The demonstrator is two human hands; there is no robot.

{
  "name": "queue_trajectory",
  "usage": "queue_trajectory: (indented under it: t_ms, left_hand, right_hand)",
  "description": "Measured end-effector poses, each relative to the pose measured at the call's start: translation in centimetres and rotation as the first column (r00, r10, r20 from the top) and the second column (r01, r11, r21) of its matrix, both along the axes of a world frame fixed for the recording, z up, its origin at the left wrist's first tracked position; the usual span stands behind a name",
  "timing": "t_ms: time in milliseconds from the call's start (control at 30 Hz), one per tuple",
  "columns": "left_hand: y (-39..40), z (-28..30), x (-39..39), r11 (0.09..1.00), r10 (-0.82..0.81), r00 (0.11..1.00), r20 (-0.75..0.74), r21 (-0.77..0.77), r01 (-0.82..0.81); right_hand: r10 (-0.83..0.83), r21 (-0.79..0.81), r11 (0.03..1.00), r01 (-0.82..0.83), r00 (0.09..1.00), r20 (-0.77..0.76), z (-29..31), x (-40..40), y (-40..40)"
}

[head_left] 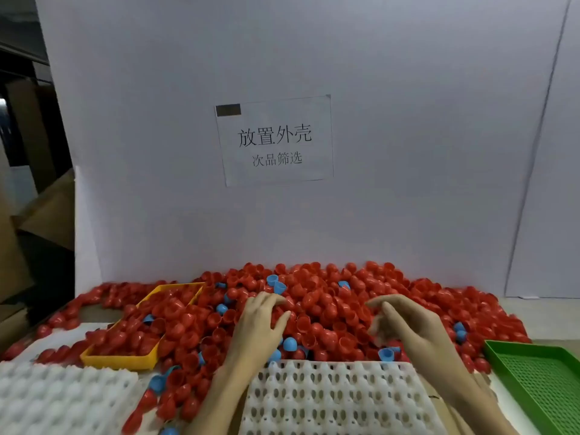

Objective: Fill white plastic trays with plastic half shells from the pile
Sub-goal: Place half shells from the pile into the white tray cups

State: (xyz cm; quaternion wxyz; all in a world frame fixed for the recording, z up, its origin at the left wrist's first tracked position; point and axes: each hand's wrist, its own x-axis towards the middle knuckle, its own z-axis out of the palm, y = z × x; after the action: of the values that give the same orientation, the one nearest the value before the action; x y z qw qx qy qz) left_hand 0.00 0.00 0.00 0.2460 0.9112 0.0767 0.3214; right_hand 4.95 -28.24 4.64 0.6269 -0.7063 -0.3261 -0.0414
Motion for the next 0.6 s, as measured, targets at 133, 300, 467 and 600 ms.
queue_trajectory:
  t_ms: [133,300,467,600]
  left_hand:
    - [0.9,-2.0,1.5,0.99,0.099,0.992,-0.076,0.111,-0.09]
    - [2.5,-0.7,2.0,0.997,0.051,0.994,-0.1,0.069,-0.045]
    - [2.1,2.4,1.0,0.999,-0.033,0.999,-0.043,-0.022,0.032]
    - [0.1,5.7,-0.3,0.945,-0.261,0.961,0.086,-0.18,0.273]
  right_hand:
    - [-0.031,-0.046,0.998,0.031,0.999,0.008,0.1,2.8,1.8]
    - [-0.015,-0.086,0.996,0.014,1.0,-0.007,-0.8,4.1,2.8]
    - [0.032,-0.149,0.988,-0.037,0.999,-0.036,-0.8,3.4,3.4]
    - [0.046,-0.132,0.99,-0.045,0.999,0.002,0.0,2.1,4.1]
